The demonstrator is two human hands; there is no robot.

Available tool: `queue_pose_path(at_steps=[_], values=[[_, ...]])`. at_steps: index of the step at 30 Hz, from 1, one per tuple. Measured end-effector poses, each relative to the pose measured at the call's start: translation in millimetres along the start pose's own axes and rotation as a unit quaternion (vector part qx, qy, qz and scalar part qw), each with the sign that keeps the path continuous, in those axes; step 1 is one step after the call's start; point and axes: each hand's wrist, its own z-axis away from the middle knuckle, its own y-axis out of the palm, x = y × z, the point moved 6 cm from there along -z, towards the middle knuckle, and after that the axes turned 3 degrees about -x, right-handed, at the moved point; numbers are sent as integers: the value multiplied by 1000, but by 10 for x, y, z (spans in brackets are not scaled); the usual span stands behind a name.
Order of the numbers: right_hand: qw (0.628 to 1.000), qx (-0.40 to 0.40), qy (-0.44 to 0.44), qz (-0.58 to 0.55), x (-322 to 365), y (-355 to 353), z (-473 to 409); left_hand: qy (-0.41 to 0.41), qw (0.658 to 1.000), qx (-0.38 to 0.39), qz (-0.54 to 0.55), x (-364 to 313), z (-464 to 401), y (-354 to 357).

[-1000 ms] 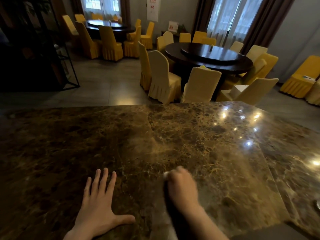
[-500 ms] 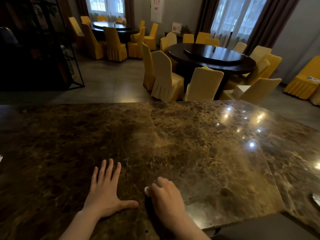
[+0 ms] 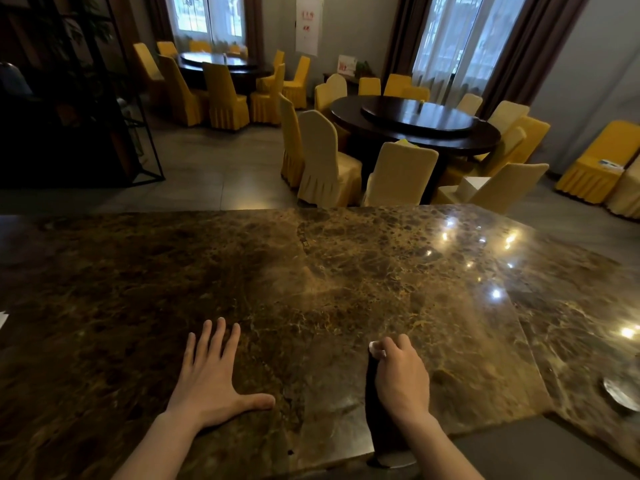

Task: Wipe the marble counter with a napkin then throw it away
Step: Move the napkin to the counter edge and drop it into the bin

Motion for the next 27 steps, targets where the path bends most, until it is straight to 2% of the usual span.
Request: queue_pose_path(at_steps=[3,7,11,16,19,22,27], values=[[999,33,-8,-23,11,-53,37,2,1000,-17,-3,6,36,11],[993,29,-21,-109,131,-240,133,1,999,-34,0,4,88,32],[978,61,-42,-195,309,-397,287,-7,999,-40,-13,-26,173,54],[967,79,-88,-228,558,-556,659,-29,998,-56,-12,-124,300,89],[950,123,-124,-258,679,-544,991,-40,997,-62,-18,-171,370,128],[939,179,-154,-251,681,-379,1357,-42,997,-66,-26,-195,401,150],[927,301,-154,-161,393,186,1918,-46,997,-66,-15,-201,423,166]])
